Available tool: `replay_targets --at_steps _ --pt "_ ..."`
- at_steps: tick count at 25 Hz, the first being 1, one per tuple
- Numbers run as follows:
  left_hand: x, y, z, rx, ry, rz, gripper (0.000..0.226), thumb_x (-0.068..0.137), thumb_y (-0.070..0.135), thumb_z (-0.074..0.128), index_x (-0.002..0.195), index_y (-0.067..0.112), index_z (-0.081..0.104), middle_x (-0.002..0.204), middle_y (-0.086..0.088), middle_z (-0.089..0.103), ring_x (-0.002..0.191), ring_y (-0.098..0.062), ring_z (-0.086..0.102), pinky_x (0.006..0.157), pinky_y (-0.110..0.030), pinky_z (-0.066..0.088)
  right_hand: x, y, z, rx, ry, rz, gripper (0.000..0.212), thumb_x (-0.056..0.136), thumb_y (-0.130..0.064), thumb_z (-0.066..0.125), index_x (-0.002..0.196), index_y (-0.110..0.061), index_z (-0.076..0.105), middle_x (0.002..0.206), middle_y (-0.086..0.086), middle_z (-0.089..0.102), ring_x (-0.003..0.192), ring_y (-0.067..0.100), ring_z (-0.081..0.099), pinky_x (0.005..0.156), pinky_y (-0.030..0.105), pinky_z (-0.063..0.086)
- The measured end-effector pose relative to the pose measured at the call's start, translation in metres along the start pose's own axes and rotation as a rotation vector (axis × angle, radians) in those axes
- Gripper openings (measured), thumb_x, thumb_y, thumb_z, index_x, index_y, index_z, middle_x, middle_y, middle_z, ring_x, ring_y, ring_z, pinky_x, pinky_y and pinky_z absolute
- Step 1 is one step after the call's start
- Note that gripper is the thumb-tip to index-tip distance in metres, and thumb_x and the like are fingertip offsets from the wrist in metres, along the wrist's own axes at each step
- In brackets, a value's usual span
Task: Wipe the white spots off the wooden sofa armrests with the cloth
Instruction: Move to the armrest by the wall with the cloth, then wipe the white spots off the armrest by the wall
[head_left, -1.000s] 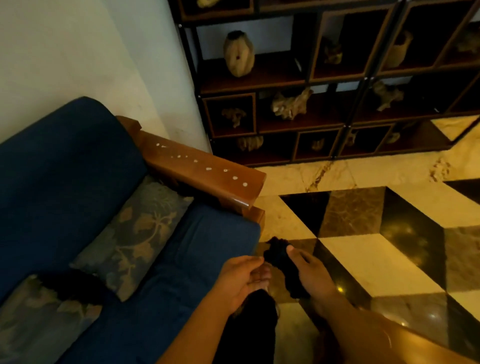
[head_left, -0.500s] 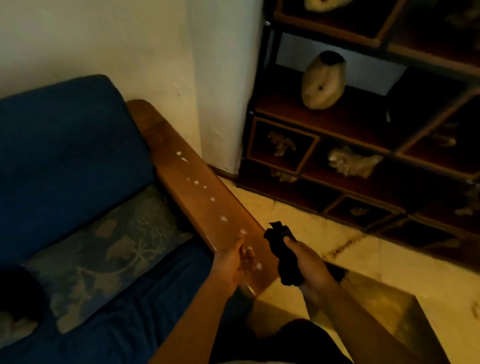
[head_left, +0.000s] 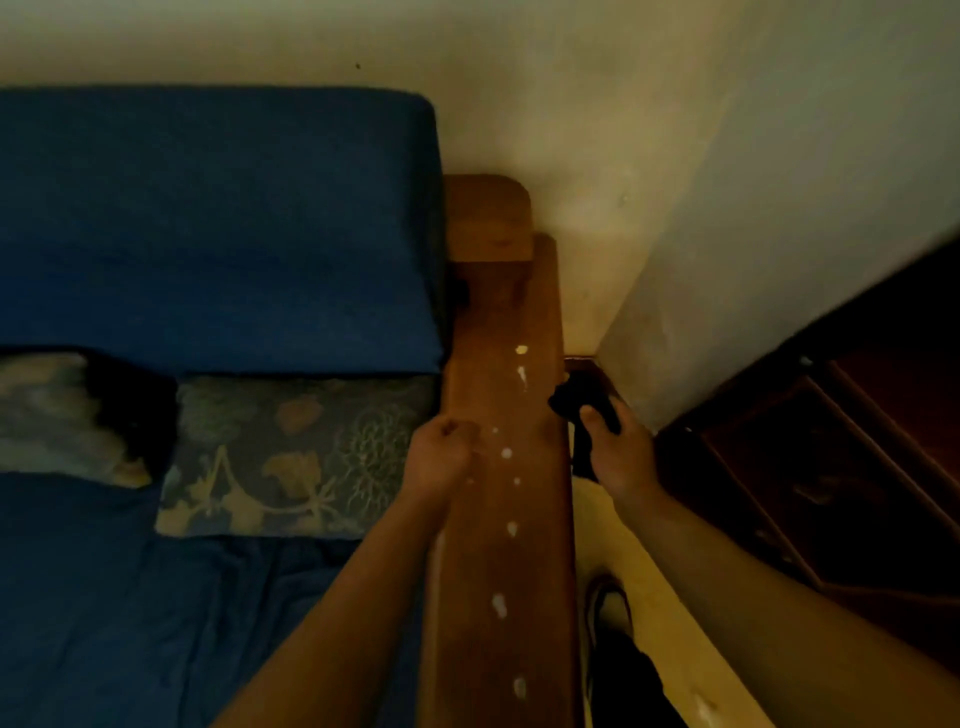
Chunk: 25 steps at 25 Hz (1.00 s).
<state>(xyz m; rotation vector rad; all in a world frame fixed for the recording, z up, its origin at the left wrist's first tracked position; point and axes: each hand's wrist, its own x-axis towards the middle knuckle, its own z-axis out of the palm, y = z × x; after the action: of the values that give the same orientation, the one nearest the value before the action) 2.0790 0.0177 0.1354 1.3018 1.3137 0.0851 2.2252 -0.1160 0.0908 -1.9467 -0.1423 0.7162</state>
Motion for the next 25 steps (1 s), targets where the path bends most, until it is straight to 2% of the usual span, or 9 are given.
replay_targets --at_steps 3,5,7,9,12,15,18,22,25 --pt "0.064 0.004 0.031 0.336 0.149 0.155 0.019 0.102 0.018 0.048 0.104 0.008 0.064 0.093 -0.004 0.066 0.087 -0.023 0.064 0.072 -0.031 0.047 0.108 0.000 0.010 -0.139 -0.032 -0.245 0.040 0.104 -0.031 0.056 0.143 -0.023 0.057 0.129 0.002 0.065 0.114 0.020 0.063 0.092 0.025 0.052" --pt "0.100 -0.002 0.033 0.491 0.231 0.175 0.029 0.105 0.023 0.044 0.118 0.005 0.062 0.112 -0.013 0.067 0.102 -0.028 0.063 0.082 -0.032 0.043 0.166 -0.007 0.031 -0.178 -0.022 -0.339 0.045 0.104 -0.032 0.055 0.148 -0.023 0.052 0.137 0.007 0.057 0.122 0.023 0.058 0.102 0.029 0.049" --pt "0.122 -0.012 0.028 0.510 0.277 0.135 0.031 0.104 0.027 0.044 0.125 0.013 0.062 0.119 -0.015 0.068 0.106 -0.031 0.064 0.085 -0.035 0.045 0.201 -0.011 0.055 -0.200 -0.056 -0.392 0.049 0.106 -0.033 0.051 0.153 -0.024 0.044 0.155 0.008 0.042 0.140 0.026 0.044 0.115 0.030 0.035" --pt "0.137 -0.026 0.024 0.526 0.329 0.135 0.024 0.102 0.029 0.047 0.115 0.024 0.067 0.104 -0.006 0.072 0.093 -0.026 0.068 0.075 -0.033 0.047 0.226 -0.001 0.080 -0.204 -0.099 -0.446 0.049 0.108 -0.033 0.044 0.156 -0.026 0.037 0.165 0.006 0.030 0.150 0.024 0.032 0.122 0.032 0.025" --pt "0.140 -0.036 0.020 0.463 0.385 0.148 0.017 0.100 0.038 0.054 0.104 0.039 0.071 0.077 0.016 0.065 0.073 -0.010 0.067 0.058 -0.023 0.044 0.252 -0.008 0.096 -0.253 -0.078 -0.476 0.050 0.108 -0.032 0.040 0.157 -0.025 0.034 0.168 0.005 0.025 0.152 0.022 0.027 0.117 0.024 0.019" --pt "0.136 -0.032 0.017 0.427 0.390 0.148 0.020 0.097 0.040 0.060 0.110 0.036 0.075 0.077 0.015 0.067 0.072 -0.008 0.067 0.057 -0.022 0.044 0.255 -0.032 0.089 -0.268 -0.093 -0.469 0.051 0.109 -0.028 0.040 0.158 -0.022 0.032 0.168 0.006 0.024 0.153 0.023 0.025 0.122 0.030 0.020" --pt "0.134 -0.029 0.015 0.452 0.369 0.148 0.022 0.097 0.039 0.061 0.110 0.032 0.076 0.082 0.003 0.073 0.071 -0.014 0.065 0.059 -0.024 0.046 0.190 -0.001 0.081 -0.427 -0.110 -0.573 0.048 0.109 -0.031 0.038 0.157 -0.025 0.036 0.169 0.003 0.021 0.154 0.027 0.022 0.123 0.039 0.025" --pt "0.136 -0.026 0.008 0.413 0.320 0.053 0.030 0.096 0.041 0.062 0.088 0.017 0.077 0.076 -0.008 0.072 0.070 -0.022 0.069 0.061 -0.030 0.055 0.131 0.032 0.073 -0.894 -0.181 -0.773 0.051 0.109 -0.042 0.031 0.157 -0.026 0.034 0.170 -0.001 0.018 0.157 0.031 0.000 0.127 0.050 0.012" --pt "0.136 -0.030 0.008 0.431 0.342 0.041 0.035 0.094 0.039 0.065 0.077 0.010 0.073 0.071 -0.009 0.070 0.063 -0.020 0.065 0.051 -0.026 0.044 0.161 -0.009 0.109 -1.075 -0.303 -0.991 0.053 0.109 -0.041 0.033 0.157 -0.020 0.033 0.169 0.005 0.020 0.156 0.032 0.010 0.127 0.046 0.014"
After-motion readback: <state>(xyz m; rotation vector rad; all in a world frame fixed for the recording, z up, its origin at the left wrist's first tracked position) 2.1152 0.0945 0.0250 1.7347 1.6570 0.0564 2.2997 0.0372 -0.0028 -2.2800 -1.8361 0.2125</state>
